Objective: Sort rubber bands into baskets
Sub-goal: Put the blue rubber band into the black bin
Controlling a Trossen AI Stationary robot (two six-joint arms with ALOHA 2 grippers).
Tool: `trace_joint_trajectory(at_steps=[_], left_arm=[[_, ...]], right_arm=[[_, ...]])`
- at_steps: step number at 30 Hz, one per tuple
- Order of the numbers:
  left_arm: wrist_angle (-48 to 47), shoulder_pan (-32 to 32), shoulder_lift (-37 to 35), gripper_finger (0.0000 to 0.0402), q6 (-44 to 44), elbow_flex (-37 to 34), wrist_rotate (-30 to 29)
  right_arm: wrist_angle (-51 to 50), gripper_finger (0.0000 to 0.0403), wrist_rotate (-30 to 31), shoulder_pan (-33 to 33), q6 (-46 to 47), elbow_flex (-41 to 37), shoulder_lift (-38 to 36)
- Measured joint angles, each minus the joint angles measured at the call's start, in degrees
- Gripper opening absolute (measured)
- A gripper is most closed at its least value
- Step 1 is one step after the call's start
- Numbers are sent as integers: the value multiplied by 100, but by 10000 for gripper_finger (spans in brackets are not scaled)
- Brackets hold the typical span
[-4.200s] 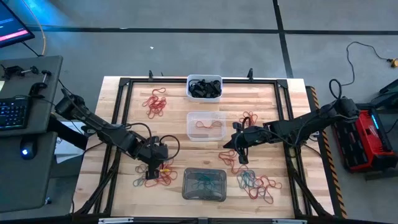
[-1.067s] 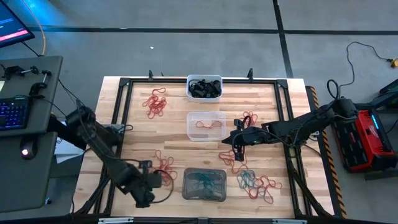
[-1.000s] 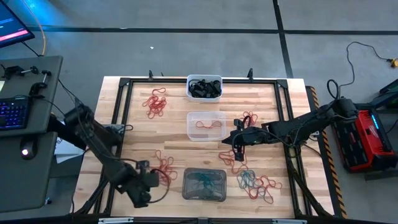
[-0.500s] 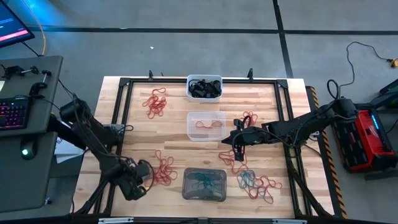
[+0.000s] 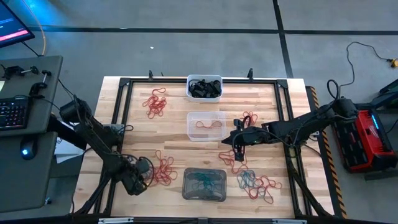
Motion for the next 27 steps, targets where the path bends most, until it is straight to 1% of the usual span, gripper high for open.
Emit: trace_joint_trajectory(at_steps=[3, 5, 12, 14, 19, 27], left_arm=[[19, 0, -8, 83, 64, -59, -4], [19, 0, -11, 72, 126, -73, -4], [30, 4, -4, 7, 164, -61, 174], [82, 0, 6, 4, 227, 22, 339], [-13, 0, 4, 2, 549, 406, 421], [-984, 0, 2, 1, 766, 1215, 518]], right_arm=[[-1, 0, -4, 0, 0, 0, 0], [1, 0, -9, -1, 0, 0, 0], [15, 0, -11, -1, 17, 0, 0], [36, 0, -11, -1, 2, 0, 0], [38, 0, -12, -1, 2, 0, 0], [43, 0, -13, 1, 2, 0, 0]])
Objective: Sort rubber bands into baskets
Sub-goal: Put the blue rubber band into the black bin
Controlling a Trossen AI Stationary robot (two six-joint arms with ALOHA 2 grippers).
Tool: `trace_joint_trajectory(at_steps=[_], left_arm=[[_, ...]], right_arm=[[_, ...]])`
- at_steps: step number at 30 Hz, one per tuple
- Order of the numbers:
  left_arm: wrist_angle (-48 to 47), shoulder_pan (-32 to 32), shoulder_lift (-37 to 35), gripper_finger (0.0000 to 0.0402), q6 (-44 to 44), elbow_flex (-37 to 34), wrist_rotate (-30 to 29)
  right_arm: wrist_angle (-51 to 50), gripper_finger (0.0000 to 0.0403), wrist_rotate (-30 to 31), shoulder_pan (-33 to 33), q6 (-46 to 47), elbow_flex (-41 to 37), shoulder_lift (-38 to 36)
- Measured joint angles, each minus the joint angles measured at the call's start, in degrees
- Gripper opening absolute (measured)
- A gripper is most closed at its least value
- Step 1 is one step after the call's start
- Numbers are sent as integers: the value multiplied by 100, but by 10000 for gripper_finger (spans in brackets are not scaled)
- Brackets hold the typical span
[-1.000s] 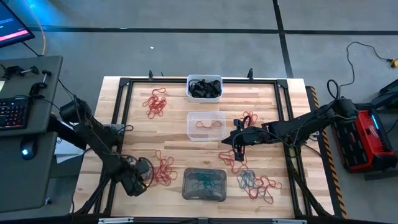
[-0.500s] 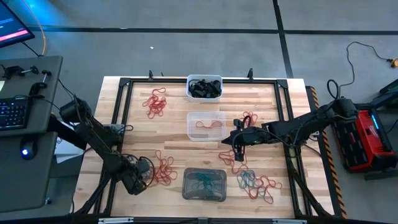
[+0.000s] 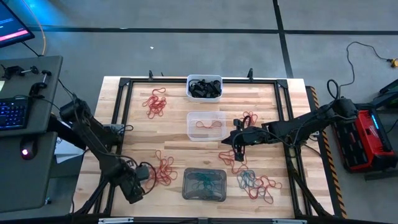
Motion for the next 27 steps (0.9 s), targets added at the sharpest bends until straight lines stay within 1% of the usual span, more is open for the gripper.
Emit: trace_joint_trajectory(at_steps=[6, 17, 20, 25, 27], left_arm=[[-1130, 0, 0, 1, 0, 493, 194], [-2967, 0, -2, 1, -66, 1389, 129], [-3251, 0, -2, 3, -156, 1482, 81], [-3259, 0, -2, 19, 10, 1486, 76], [-3263, 0, -2, 11, 52, 1486, 70]], right_arm=[[-2, 0, 0, -1, 0, 0, 0], [-4, 0, 0, 0, -2, 0, 0], [-2, 0, 0, 0, -2, 0, 0], [-4, 0, 1, -1, -2, 0, 0], [-7, 0, 0, -1, -2, 0, 0]])
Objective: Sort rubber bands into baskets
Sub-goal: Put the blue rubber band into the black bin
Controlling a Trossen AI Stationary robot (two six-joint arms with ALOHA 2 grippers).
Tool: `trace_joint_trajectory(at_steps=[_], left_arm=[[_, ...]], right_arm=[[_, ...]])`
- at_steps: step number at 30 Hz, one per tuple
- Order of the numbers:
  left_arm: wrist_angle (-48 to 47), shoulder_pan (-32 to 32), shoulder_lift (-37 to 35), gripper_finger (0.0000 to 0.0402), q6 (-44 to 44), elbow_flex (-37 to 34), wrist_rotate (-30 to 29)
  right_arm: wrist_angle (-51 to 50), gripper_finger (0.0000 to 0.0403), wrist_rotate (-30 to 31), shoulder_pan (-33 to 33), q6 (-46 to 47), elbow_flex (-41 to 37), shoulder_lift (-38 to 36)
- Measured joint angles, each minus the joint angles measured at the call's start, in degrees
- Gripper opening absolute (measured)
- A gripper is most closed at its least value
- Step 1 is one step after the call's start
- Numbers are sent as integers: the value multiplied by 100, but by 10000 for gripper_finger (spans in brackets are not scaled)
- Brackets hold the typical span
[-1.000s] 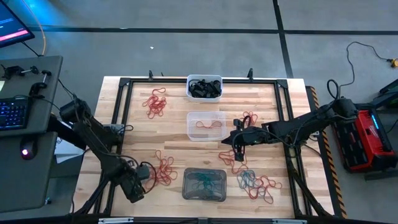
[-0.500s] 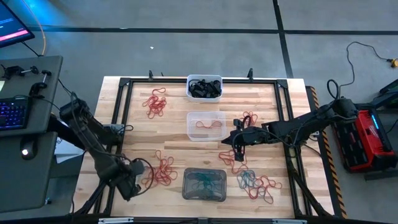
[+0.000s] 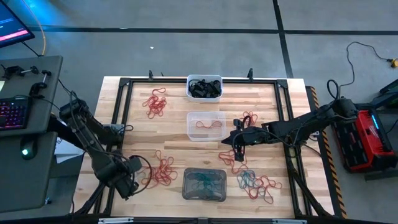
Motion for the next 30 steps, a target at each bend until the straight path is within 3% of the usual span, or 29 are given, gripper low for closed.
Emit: trace_joint_trajectory(at_steps=[7, 14, 23, 30], left_arm=[[0, 0, 0, 1, 98, 2, -14], [121, 236, 0, 1, 277, 2, -547], [895, 1086, 2, 0, 1489, 28, -862], [1562, 1668, 2, 0, 2549, 599, -1321]], right_arm=[[0, 0, 0, 1, 0, 0, 0], [-2, 0, 0, 1, 0, 0, 0], [-54, 0, -52, 1, 0, 0, 2], [-43, 0, -55, 1, 22, 0, 2]])
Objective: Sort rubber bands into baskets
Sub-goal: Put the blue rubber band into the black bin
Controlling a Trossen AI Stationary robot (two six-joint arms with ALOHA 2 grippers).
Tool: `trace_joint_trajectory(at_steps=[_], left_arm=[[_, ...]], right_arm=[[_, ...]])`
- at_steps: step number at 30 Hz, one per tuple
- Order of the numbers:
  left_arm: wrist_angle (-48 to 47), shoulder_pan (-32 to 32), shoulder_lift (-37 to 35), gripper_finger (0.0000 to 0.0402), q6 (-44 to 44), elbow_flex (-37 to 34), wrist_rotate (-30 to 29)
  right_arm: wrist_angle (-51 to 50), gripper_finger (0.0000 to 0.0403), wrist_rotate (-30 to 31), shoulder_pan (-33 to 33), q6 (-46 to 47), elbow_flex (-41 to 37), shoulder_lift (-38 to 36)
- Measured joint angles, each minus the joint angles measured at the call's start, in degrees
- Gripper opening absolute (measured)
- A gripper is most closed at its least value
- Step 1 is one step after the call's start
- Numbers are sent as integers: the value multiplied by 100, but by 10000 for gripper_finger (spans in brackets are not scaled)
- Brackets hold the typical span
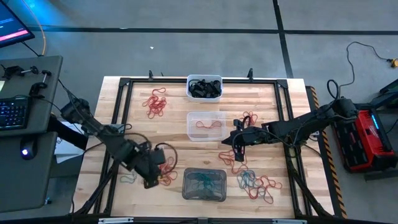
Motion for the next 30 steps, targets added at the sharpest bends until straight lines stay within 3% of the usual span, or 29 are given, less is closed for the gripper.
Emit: trace_joint_trajectory(at_steps=[14, 30], left_arm=[[2478, 895, 34, 0, 2160, 376, 42], [4629, 1309, 987, 0, 3418, 376, 1213]], right_arm=[[-66, 0, -3, 0, 174, 0, 0], [-91, 0, -4, 0, 234, 0, 0]])
